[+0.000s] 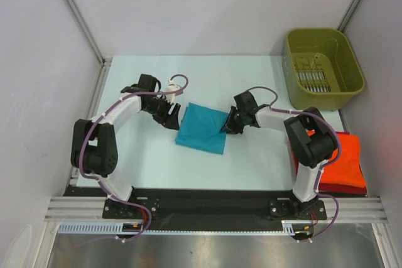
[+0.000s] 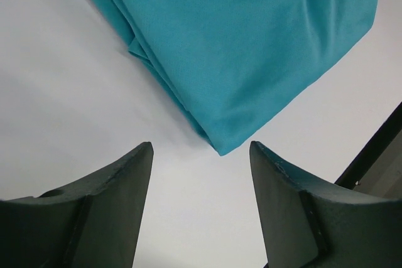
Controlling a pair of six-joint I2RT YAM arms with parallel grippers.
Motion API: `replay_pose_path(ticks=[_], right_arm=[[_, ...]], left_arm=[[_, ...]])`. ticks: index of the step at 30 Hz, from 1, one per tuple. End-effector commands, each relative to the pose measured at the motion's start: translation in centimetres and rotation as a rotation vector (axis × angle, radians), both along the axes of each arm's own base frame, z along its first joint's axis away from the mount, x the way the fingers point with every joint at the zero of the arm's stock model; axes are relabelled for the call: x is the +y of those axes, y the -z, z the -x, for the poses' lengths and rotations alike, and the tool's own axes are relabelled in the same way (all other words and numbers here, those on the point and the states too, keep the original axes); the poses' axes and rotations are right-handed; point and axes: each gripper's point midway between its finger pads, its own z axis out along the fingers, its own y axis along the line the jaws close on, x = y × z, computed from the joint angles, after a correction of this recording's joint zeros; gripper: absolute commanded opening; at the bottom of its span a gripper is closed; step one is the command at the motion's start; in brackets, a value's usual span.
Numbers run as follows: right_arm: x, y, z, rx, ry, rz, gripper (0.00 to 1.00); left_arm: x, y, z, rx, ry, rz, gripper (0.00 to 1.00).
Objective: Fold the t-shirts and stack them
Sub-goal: Neatly place the folded tshirt to the corner
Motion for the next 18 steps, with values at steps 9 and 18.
replay_pose_path(ticks=[9, 18], right_arm=[[-8.8, -1.7, 2.5, 0.063, -0.41, 0.27, 0.0], [-15.8, -3.8, 6.4, 0.137, -0.65, 0.564, 0.0]], left_arm=[[-0.8, -2.2, -1.6, -0.094, 0.017, 0.041, 0.68], [-0.6, -4.2, -3.5, -0.203, 0.024, 0.048, 0.68]])
